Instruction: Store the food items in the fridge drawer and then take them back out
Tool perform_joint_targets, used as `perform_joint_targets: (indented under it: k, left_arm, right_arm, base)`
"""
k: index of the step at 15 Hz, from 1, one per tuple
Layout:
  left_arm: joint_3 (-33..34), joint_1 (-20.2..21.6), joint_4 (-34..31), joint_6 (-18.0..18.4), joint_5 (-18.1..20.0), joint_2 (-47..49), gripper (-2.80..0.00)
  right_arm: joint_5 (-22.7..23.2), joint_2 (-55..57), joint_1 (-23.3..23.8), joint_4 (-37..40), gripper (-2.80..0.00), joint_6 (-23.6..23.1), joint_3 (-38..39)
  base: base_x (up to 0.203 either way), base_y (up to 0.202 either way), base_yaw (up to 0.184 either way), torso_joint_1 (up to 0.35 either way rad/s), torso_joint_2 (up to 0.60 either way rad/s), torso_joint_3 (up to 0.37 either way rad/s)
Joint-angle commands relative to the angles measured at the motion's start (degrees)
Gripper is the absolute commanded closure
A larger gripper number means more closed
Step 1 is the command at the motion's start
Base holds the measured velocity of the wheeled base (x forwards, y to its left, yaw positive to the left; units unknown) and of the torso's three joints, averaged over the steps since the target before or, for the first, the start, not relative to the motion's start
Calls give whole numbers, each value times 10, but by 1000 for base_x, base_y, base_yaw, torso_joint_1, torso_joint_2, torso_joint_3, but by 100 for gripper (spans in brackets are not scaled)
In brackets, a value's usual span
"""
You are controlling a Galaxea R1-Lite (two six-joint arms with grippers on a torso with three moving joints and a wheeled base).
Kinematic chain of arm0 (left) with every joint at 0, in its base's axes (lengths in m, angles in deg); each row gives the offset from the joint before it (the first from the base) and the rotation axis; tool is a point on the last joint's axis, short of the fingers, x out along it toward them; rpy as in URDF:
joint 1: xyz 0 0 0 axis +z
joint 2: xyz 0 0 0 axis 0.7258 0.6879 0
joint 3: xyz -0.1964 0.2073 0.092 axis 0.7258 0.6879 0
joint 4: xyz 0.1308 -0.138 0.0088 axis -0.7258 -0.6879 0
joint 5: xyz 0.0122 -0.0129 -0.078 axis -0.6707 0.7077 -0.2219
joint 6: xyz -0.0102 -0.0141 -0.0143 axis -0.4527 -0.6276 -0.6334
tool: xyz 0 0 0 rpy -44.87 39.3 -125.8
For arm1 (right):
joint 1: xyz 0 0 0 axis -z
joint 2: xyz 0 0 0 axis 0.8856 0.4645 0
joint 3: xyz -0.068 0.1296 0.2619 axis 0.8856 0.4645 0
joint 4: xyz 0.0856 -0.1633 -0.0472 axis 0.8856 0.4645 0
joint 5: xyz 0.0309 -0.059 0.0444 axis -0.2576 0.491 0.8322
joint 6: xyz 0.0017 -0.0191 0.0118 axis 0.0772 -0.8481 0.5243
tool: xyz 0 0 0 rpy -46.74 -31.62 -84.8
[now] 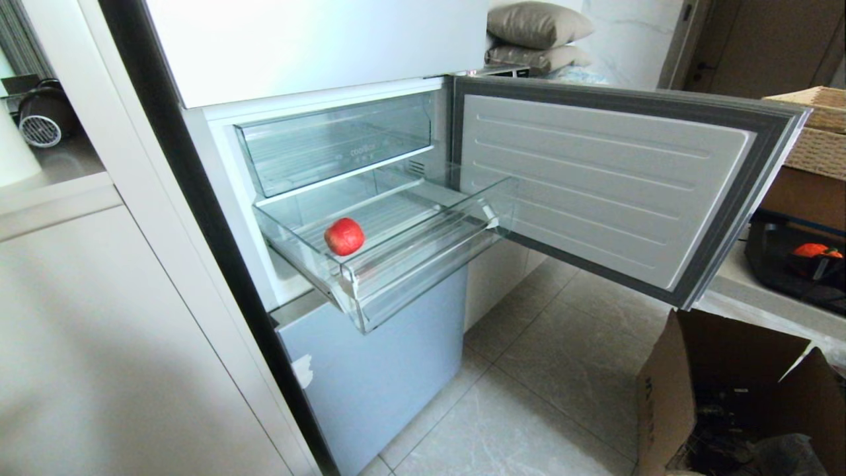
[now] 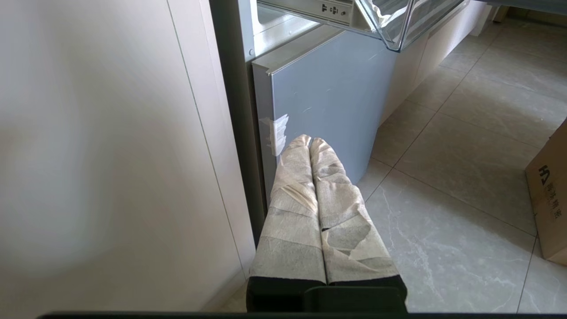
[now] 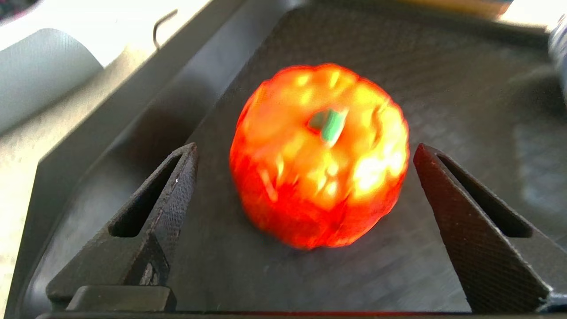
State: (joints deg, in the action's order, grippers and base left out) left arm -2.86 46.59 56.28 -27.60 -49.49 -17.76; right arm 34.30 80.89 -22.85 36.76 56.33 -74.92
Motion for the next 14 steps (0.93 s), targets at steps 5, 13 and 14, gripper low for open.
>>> perform_joint_targets:
  k: [5, 13, 14]
  left_arm:
    - [0, 0, 0, 0, 0, 1, 0]
    - [0, 0, 0, 0, 0, 1, 0]
    - [0, 0, 0, 0, 0, 0, 0]
  right_arm:
    - [1, 57, -1, 4, -280, -2, -96]
    - [1, 77, -1, 15, 0, -1, -117]
    - [1, 65, -1, 15, 0, 0, -111]
  base:
    - [0, 0, 0, 0, 0, 0]
    - [0, 0, 0, 0, 0, 0]
    - [0, 0, 0, 0, 0, 0]
